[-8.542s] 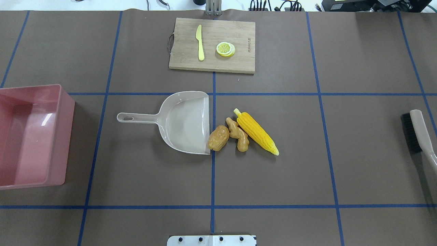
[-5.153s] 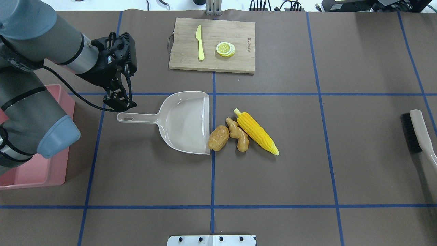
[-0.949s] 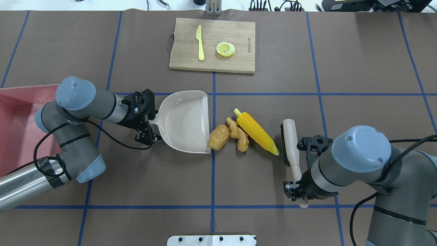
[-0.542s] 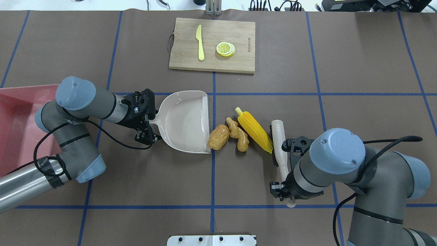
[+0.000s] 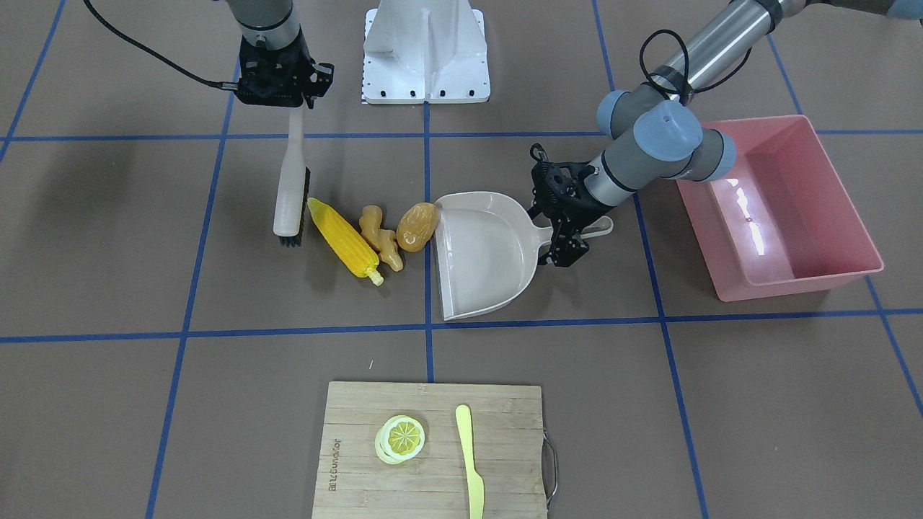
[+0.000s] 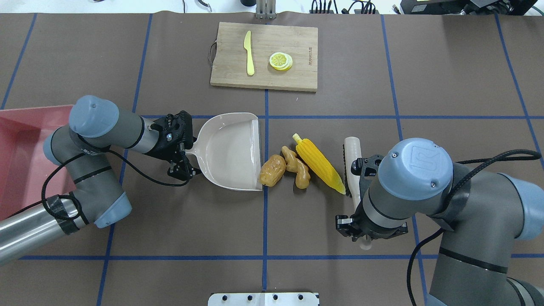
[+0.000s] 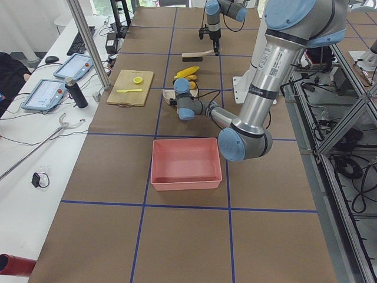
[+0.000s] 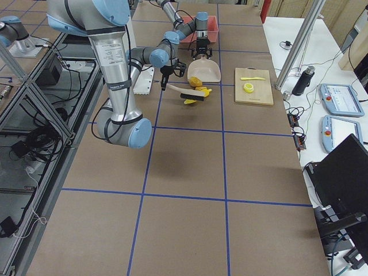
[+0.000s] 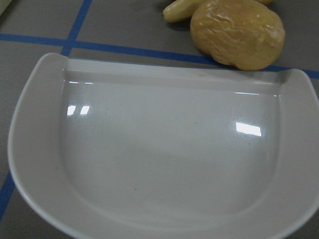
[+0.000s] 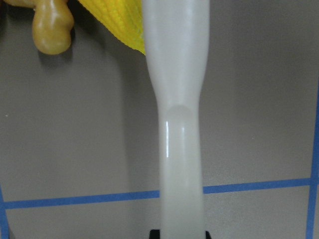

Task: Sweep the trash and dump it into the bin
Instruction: 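Sweep the corn, ginger and potato with the right brush into the dustpan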

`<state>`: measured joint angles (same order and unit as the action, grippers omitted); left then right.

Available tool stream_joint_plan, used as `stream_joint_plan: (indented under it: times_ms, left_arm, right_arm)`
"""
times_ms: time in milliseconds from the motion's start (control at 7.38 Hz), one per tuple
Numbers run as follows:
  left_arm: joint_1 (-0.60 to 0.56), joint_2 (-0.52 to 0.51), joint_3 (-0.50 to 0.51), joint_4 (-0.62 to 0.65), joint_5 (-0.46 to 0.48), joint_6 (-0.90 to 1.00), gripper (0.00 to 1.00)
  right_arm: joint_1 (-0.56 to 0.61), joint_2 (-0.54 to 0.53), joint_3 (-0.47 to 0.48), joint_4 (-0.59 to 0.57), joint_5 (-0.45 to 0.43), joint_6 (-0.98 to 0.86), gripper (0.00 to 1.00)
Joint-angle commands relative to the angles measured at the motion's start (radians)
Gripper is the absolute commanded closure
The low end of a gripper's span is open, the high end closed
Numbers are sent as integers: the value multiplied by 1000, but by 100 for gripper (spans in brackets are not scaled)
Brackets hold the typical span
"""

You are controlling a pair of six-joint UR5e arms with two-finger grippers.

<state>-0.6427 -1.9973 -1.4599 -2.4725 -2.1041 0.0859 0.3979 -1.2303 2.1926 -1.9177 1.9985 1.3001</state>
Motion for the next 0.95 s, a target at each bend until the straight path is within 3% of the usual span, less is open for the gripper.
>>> stream_joint_plan:
  times_ms: [0,814]
  left_arm:
    - [0,0,0,0,-1,0,6]
    - [0,0,0,0,1,0,6]
  right_arm:
    - [-1,-1,-27,-29,-41,-77,100]
    - [-37,47,-152,-14,-92,-87,100]
